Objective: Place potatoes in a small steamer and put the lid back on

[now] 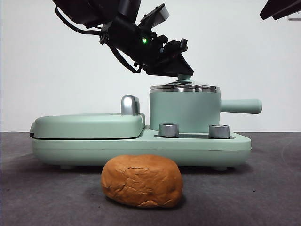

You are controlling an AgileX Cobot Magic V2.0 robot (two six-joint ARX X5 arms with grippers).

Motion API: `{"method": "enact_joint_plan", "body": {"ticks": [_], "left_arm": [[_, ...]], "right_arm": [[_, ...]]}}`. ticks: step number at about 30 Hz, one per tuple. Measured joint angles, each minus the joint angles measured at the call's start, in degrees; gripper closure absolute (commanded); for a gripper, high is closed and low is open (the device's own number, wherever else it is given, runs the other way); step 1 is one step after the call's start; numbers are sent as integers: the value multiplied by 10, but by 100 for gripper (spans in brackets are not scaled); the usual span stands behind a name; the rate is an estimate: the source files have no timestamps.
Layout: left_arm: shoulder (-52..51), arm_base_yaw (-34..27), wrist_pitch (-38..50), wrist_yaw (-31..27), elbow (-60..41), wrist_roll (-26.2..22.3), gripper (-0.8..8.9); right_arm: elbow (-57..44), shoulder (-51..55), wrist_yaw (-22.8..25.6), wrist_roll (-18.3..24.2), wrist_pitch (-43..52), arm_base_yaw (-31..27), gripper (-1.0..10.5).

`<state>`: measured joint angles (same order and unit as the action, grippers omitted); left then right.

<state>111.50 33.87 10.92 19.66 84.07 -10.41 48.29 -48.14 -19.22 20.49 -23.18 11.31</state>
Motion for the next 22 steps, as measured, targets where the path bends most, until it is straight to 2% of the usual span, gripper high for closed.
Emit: {"method": "enact_joint_plan", "body": {"ticks": [6, 16, 22], "left_arm": [[-18, 0, -13, -2, 0, -9, 807], [-89, -10, -35, 27, 0, 54, 804], [-150, -21, -103, 13, 0, 55, 804]], "right_arm": [[0, 0, 0, -11, 0, 0, 722], [0, 0, 0, -13, -6, 0, 722], [0, 0, -1, -13, -19, 2, 721]]}}
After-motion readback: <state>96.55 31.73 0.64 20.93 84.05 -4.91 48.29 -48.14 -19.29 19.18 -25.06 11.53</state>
